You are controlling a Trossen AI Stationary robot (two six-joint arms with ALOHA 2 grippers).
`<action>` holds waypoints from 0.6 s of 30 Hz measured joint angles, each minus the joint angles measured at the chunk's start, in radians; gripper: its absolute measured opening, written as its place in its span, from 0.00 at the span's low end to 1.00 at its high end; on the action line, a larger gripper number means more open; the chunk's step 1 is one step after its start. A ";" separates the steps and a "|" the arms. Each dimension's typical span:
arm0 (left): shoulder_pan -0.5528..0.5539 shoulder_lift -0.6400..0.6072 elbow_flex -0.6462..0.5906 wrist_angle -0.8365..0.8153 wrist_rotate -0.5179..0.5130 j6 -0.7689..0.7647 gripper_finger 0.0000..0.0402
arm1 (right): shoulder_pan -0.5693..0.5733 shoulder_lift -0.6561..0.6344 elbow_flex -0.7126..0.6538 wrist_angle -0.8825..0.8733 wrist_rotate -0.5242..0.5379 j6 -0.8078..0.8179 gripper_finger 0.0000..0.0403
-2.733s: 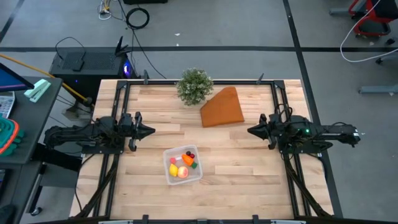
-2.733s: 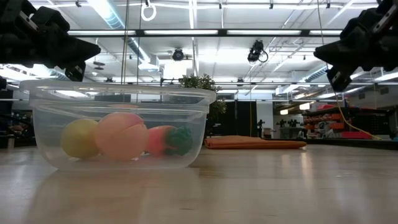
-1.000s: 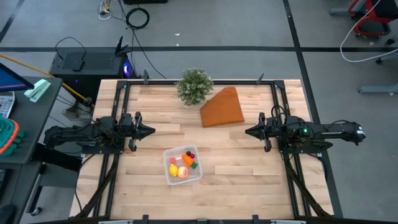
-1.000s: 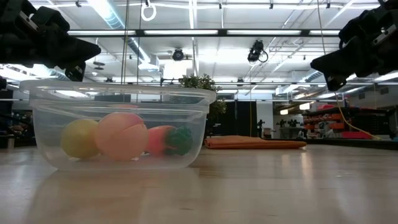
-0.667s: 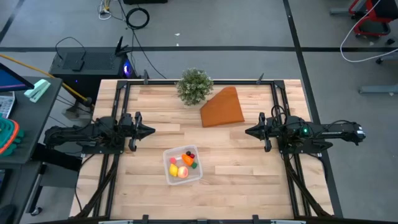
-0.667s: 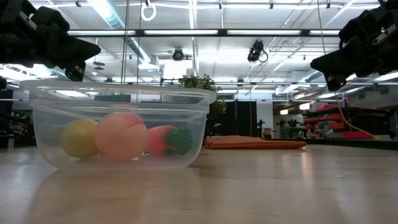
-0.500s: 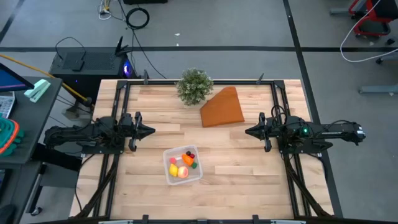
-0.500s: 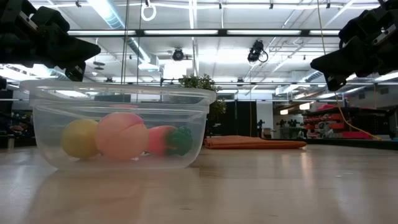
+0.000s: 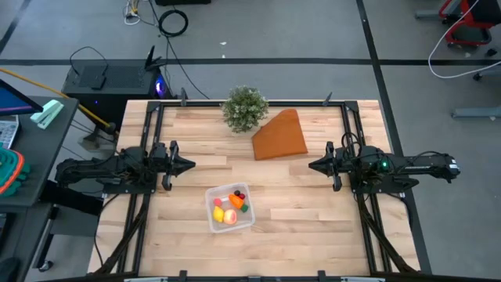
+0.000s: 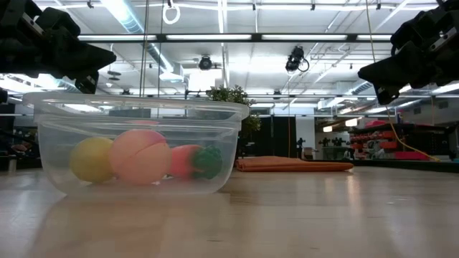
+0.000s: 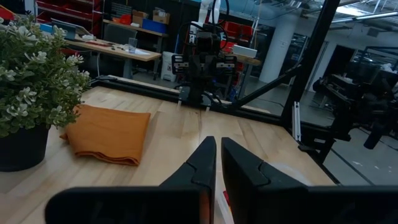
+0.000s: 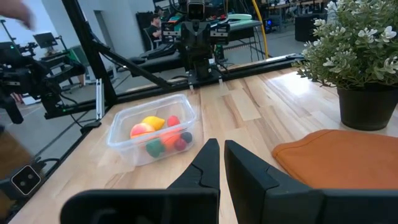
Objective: Pick and placing Produce into tupperware
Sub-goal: Return To Home Position
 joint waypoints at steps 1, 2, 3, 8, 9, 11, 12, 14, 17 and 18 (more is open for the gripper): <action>0.000 0.000 0.000 0.000 0.000 0.000 0.07 | 0.000 0.000 0.000 0.000 0.000 0.000 0.00; 0.000 0.000 0.000 0.000 0.000 0.001 0.07 | 0.000 0.000 0.000 0.000 0.000 0.000 0.00; 0.000 0.000 0.000 0.000 0.000 0.000 0.07 | 0.000 0.000 0.000 0.000 0.000 0.000 0.00; 0.000 0.000 0.000 0.000 0.000 0.000 0.08 | 0.000 0.000 0.000 0.000 0.000 0.000 0.00; 0.000 0.000 0.000 0.000 0.000 0.000 0.09 | 0.000 0.000 0.000 0.000 0.000 0.000 0.00; 0.000 0.000 0.000 0.000 0.000 0.000 0.09 | 0.000 0.000 0.000 0.000 0.000 0.000 0.00; 0.000 0.000 0.000 0.000 0.000 0.000 0.10 | 0.000 0.000 0.000 0.000 0.000 0.000 0.00; 0.000 0.000 0.000 0.000 0.000 0.001 0.10 | 0.000 0.000 0.000 0.000 0.000 0.000 0.00; 0.000 0.000 0.000 0.000 0.000 0.000 0.09 | 0.000 0.000 0.000 0.000 0.000 0.000 0.00; 0.000 0.000 0.000 0.000 0.000 0.000 0.09 | 0.000 0.000 0.000 0.000 0.000 0.000 0.00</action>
